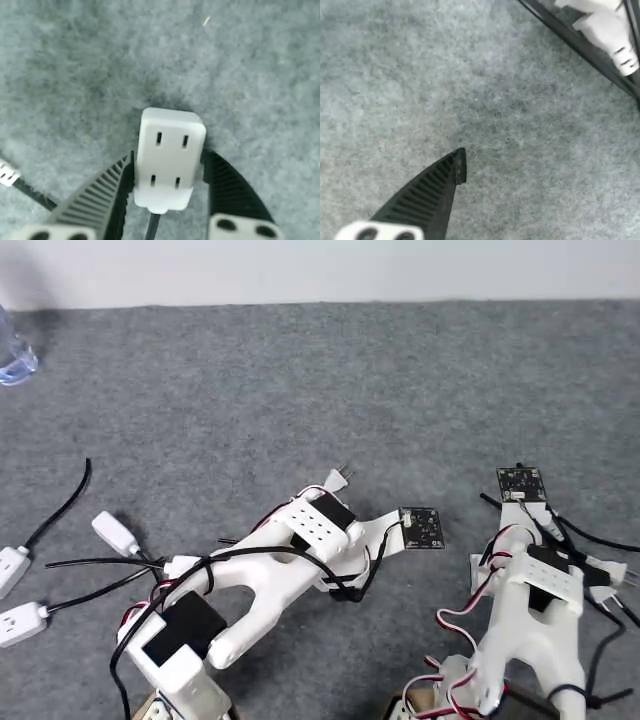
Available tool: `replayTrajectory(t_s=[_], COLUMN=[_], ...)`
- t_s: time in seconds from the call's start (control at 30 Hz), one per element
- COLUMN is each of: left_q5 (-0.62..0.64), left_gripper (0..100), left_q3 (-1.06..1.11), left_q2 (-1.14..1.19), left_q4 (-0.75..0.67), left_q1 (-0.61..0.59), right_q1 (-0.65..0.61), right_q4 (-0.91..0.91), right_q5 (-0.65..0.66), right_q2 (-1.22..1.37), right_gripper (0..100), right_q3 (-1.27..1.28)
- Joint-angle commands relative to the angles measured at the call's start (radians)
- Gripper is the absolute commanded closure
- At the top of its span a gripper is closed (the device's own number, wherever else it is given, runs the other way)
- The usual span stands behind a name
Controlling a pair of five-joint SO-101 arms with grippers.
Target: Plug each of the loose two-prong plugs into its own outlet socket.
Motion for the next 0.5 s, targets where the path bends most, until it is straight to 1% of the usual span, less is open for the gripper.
replayTrajectory(t_s=[0.0, 0.17, 0.27, 0.33, 0.47], left_q5=[0.015, 0.021, 0.063, 0.104, 0.27], left_gripper=[77, 77, 77, 77, 77], left_q3=[-0.044, -0.021, 0.035, 0.07, 0.15], left_q2=[-0.072, -0.187, -0.296, -0.394, -0.644], left_q4=[0.011, 0.02, 0.028, 0.071, 0.189], left_q1=[-0.002, -0.005, -0.005, -0.006, -0.037], right_q1=[-0.012, -0.012, -0.012, -0.012, -0.031], right_q4=[-0.01, -0.01, -0.01, -0.01, -0.012], right_q5=[0.009, 0.009, 0.009, 0.009, 0.005], right_q2=[-0.012, -0.012, -0.012, -0.012, -0.012], right_gripper=[36.2, 36.2, 36.2, 36.2, 36.2], right_q3=[-0.012, -0.011, -0.011, -0.011, -0.009])
